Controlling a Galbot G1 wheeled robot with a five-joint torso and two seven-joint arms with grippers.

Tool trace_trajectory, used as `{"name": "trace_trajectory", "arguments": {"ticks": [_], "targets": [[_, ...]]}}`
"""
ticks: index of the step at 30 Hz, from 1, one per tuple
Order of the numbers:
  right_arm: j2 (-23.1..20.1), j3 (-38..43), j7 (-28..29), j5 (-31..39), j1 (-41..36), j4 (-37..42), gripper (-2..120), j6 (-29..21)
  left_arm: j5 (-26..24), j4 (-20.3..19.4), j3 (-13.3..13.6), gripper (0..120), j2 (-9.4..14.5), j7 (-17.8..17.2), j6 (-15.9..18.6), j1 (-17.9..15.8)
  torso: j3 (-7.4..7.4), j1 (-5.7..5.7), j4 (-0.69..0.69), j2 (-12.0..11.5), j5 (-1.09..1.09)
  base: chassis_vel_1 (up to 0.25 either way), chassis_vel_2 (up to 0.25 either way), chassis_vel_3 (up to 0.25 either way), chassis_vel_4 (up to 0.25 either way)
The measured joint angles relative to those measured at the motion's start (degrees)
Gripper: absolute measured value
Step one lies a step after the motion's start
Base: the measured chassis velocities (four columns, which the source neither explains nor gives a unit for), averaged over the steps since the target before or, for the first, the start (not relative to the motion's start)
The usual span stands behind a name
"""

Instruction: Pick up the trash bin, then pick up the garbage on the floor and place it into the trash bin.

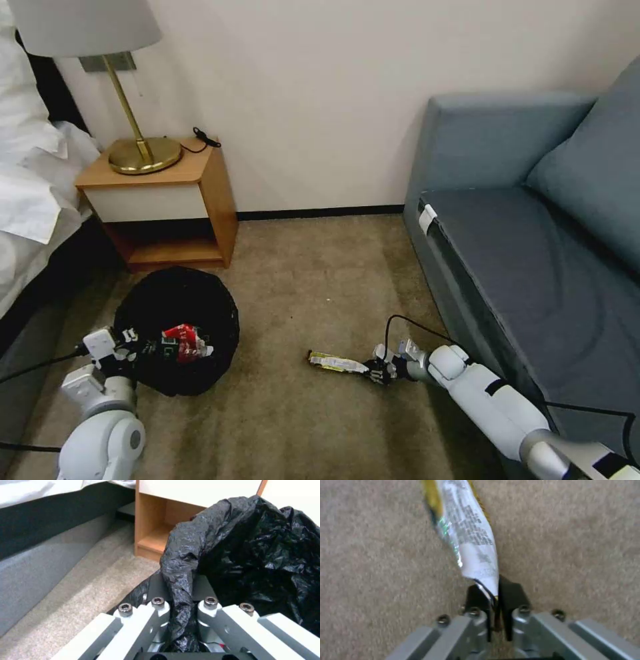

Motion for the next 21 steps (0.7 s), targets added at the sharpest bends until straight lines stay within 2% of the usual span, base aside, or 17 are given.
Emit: {"name": "trace_trajectory", "arguments": {"ticks": [2,21], "targets": [[-0.01,0.0,0.03,0.03,-0.03,0.13,0,-0.02,0.03,-0.05,-0.02,5,-0.03,0.0,-0.02,0.04,0.0,0.0,0.0,0.0,0.0,0.0,0.0,0.0,0.0],[-0.37,0.68,0.11,1.47,-1.07,2.06,0,0.01,0.11,-0.26,-0.11,5,-0.12,0.08,-0.23,0.55,0.0,0.0,0.0,0.0,0.0,0.0,0.0,0.0,0.0]]}}
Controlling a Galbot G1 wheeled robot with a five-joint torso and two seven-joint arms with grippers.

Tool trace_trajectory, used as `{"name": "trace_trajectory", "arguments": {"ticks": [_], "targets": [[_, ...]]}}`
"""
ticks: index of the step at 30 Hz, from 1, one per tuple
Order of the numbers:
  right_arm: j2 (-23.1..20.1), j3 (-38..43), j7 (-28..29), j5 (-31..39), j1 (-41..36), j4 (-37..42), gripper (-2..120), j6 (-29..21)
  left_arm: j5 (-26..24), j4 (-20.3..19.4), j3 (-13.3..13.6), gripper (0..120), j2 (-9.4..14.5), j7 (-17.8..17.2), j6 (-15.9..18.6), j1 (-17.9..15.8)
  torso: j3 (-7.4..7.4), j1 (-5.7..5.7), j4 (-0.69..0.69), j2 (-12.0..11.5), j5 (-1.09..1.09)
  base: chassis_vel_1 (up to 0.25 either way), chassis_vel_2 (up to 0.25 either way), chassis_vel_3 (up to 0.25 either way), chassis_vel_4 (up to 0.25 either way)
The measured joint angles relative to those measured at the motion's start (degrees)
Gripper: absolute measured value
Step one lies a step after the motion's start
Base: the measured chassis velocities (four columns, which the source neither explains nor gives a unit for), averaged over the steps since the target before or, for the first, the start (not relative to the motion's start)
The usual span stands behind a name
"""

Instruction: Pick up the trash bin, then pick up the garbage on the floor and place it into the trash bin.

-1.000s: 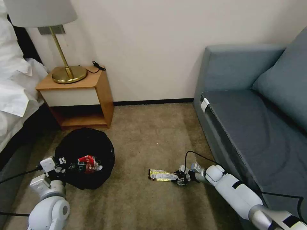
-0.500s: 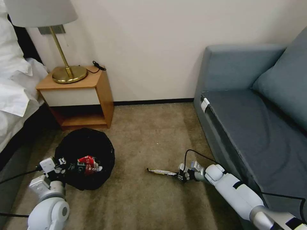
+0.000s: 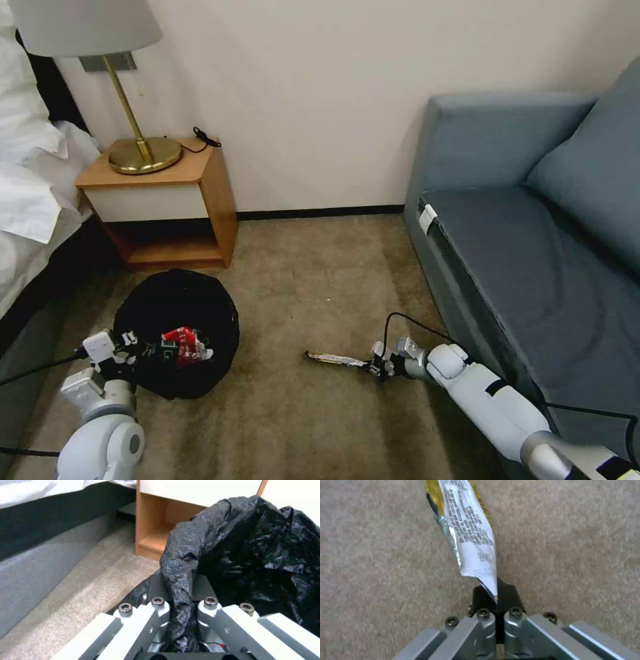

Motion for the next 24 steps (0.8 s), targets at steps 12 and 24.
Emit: {"name": "trace_trajectory", "arguments": {"ticks": [12,24], "targets": [[-0.65,1.92,0.42,8.1,1.23,8.05,0,-1.81,0.06,-0.8,0.17,5,0.2,0.07,0.03,0.49,0.0,0.0,0.0,0.01,-0.01,0.0,0.0,0.0,0.0],[0.56,-1.61,3.96,22.2,6.74,25.3,0,-7.56,0.75,-1.56,1.0,5,-0.06,0.15,0.49,0.49,0.0,0.0,0.01,0.01,-0.01,0.0,0.0,0.0,0.0]]}}
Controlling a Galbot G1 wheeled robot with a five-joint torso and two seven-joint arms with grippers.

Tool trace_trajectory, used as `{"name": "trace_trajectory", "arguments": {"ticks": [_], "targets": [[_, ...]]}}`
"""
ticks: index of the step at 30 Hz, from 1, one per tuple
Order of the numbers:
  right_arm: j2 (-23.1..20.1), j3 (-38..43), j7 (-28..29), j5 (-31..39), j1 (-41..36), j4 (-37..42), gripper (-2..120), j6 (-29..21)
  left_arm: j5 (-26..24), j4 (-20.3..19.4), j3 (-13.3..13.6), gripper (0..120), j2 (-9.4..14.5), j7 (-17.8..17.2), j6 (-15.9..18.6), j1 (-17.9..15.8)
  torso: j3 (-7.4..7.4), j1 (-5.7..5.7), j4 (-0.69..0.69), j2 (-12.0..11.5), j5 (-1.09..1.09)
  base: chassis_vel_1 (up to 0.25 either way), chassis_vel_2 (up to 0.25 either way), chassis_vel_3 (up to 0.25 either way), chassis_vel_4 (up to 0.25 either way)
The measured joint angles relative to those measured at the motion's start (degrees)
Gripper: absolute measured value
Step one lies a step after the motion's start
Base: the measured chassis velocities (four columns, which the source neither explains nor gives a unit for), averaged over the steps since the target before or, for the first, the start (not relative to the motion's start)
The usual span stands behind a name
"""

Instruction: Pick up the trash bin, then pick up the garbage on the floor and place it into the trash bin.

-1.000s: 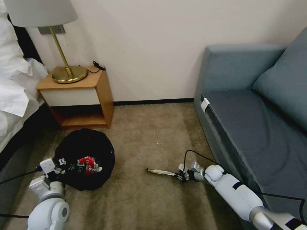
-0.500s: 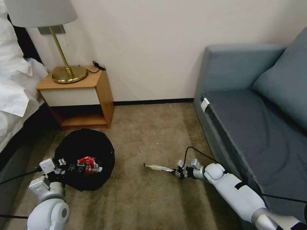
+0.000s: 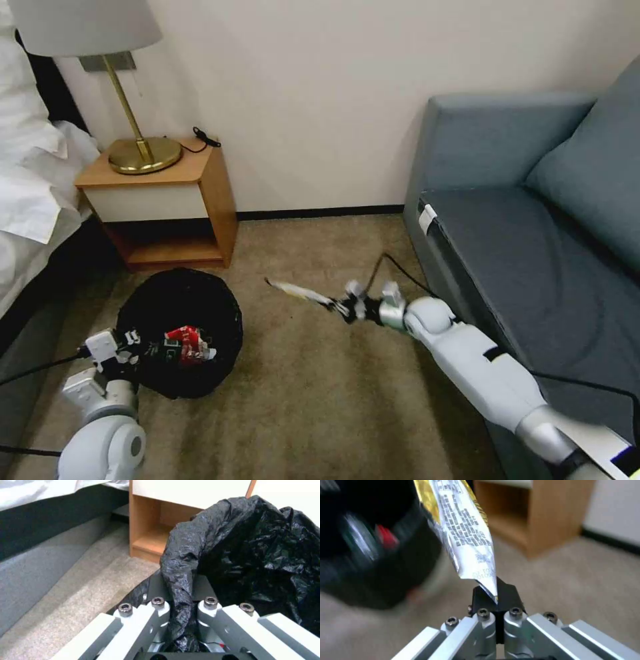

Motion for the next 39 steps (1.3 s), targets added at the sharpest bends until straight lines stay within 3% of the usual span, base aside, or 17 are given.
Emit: {"name": "trace_trajectory", "arguments": {"ticks": [5,9,12,23,32,39], "targets": [[1.62,-4.19,1.72,6.87,1.42,5.94,0,-2.33,-0.73,-0.62,0.36,5,-0.58,0.01,0.22,-0.63,0.0,0.0,0.0,0.0,-0.01,0.0,0.0,0.0,0.0],[5.84,-7.19,4.7,13.02,1.6,8.18,0,-3.74,-2.74,-2.08,0.73,5,-1.31,0.84,0.29,-0.69,0.0,0.0,0.0,0.0,0.0,0.0,0.0,0.0,0.0],[8.38,-8.15,6.41,13.93,1.59,7.77,0,-3.79,-2.83,-2.31,0.76,5,-1.42,1.01,0.21,-0.74,0.0,0.0,0.0,0.0,0.0,0.0,0.0,0.0,0.0],[13.76,-10.96,7.68,10.55,-0.41,3.34,0,-2.68,-4.34,-2.76,0.48,5,-1.34,1.05,0.14,-1.03,0.0,0.0,0.0,0.0,0.0,0.0,0.0,0.0,0.0],[14.34,-11.06,8.34,7.92,-0.6,0.85,1,-1.24,-5.37,-3.06,-0.05,5,-0.8,1.08,0.31,-1.23,0.0,0.0,0.0,-0.01,0.0,0.0,0.0,0.0,0.0],[13.52,-11.12,8.31,6.83,-0.99,0.46,25,-0.37,-5.45,-2.93,-0.14,5,-0.57,1.1,0.37,-1.84,0.0,0.0,-0.01,0.0,0.01,0.0,0.0,0.0,0.0]]}}
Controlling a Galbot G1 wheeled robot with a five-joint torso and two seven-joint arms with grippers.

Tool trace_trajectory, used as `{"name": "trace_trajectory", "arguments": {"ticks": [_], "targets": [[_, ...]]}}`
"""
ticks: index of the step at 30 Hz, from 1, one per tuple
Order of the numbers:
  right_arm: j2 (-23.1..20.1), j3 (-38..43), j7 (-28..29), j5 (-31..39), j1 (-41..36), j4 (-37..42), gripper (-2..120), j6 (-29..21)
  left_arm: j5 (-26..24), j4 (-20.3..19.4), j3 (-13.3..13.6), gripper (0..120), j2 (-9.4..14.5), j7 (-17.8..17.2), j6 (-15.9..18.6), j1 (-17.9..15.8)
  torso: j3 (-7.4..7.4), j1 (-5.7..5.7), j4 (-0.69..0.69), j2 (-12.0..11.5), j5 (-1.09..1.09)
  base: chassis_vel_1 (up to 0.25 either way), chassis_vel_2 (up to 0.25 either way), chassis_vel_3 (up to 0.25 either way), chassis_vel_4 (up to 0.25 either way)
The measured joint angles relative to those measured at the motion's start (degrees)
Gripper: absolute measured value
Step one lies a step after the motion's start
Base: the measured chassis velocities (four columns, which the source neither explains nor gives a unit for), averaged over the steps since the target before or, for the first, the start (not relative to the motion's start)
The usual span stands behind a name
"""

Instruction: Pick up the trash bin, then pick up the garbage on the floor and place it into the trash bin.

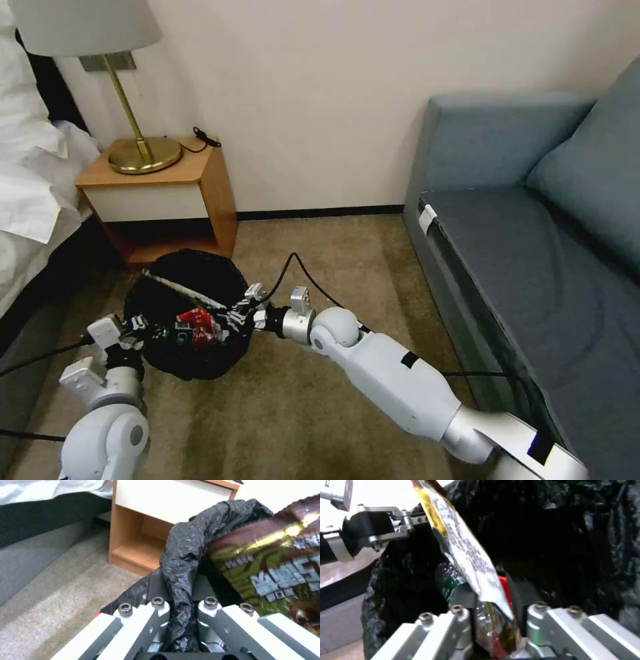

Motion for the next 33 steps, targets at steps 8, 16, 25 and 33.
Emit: {"name": "trace_trajectory", "arguments": {"ticks": [8,16,25,33], "targets": [[-1.33,1.86,0.26,0.63,-0.89,2.93,57,0.1,-0.06,0.15,0.09,5,0.09,-0.02,0.13,-0.27,0.0,0.0,0.0,-0.01,0.0,0.0,0.0,0.0,0.0],[-2.72,6.35,1.43,1.54,-2.69,7.19,82,-0.24,-0.85,0.55,-0.1,5,-0.4,-0.55,0.15,-0.4,0.0,0.0,0.0,-0.01,0.0,0.0,0.0,0.0,0.0],[-11.22,18.87,3.61,4.49,-11.48,17.14,100,-2.69,-11.71,1.06,-0.8,5,-3.3,-4.78,1.68,-2.79,0.0,0.0,-0.03,-0.01,0.02,0.0,0.0,0.0,0.0],[-14.46,29.39,3.67,4.81,-17.3,20.24,100,-2.46,-16.5,4.44,-1.1,5,-3.21,-7.82,3.37,-5.94,0.0,0.0,0.0,-0.01,0.02,0.0,0.0,0.0,0.0]]}}
